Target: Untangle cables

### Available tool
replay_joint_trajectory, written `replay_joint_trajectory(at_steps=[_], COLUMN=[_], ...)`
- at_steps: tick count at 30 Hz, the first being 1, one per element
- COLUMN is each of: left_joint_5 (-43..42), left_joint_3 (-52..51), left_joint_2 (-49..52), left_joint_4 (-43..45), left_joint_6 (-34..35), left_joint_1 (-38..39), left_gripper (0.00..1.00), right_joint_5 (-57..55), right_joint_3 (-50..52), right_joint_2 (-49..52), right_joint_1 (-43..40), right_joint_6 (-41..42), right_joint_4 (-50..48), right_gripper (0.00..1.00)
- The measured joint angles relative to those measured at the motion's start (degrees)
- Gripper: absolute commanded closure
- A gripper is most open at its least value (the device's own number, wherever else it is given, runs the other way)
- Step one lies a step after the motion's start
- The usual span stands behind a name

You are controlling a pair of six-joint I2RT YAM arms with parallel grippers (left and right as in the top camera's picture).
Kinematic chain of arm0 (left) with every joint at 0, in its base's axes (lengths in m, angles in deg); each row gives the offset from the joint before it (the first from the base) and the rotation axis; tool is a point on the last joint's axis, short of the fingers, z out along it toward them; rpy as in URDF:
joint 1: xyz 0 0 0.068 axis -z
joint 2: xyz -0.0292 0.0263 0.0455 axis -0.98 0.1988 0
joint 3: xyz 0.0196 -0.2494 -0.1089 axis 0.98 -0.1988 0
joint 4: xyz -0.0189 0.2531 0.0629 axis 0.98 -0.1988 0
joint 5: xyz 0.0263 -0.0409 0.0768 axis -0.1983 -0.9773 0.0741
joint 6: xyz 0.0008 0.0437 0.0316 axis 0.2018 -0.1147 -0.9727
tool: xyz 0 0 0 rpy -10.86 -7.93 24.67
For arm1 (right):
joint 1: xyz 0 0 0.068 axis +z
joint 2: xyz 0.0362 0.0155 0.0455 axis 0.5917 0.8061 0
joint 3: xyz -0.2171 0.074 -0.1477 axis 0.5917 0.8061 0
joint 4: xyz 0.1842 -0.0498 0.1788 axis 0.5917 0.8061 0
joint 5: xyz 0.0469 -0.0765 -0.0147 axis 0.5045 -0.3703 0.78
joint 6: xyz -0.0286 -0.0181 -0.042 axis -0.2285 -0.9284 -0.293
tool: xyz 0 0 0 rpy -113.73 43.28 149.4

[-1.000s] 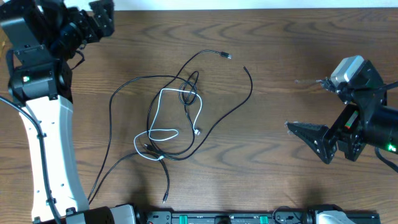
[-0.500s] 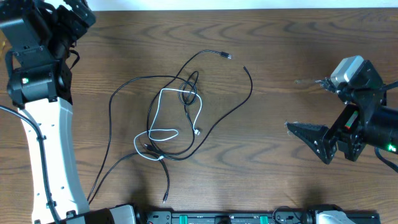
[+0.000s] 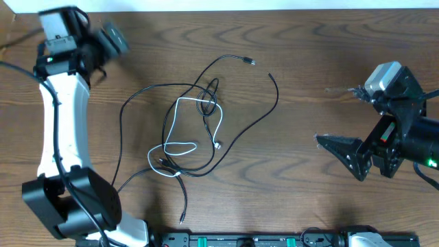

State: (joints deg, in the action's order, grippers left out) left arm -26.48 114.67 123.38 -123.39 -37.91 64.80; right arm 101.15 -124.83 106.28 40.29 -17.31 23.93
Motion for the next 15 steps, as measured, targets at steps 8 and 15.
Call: replay_joint_trajectory(at_steps=[8,15], left_joint_5=[-10.64,-14.69], left_joint_3=[0.74,0.96], left_joint_2=[-1.64,-1.64], left_joint_4=[-16.04,-23.37], left_joint_6=[-12.02,-12.87], left_joint_1=[1.03,1.05], left_gripper=[0.01,0.32], right_joint_5=[-0.02,-0.02], right_joint_3=[0.0,0.0], right_joint_2=[0.0,0.0], right_joint_1=[0.0,0.0], right_joint_6=[0.0,0.0], right_joint_4=[-0.04,-0.04], right_gripper=[0.01,0.01])
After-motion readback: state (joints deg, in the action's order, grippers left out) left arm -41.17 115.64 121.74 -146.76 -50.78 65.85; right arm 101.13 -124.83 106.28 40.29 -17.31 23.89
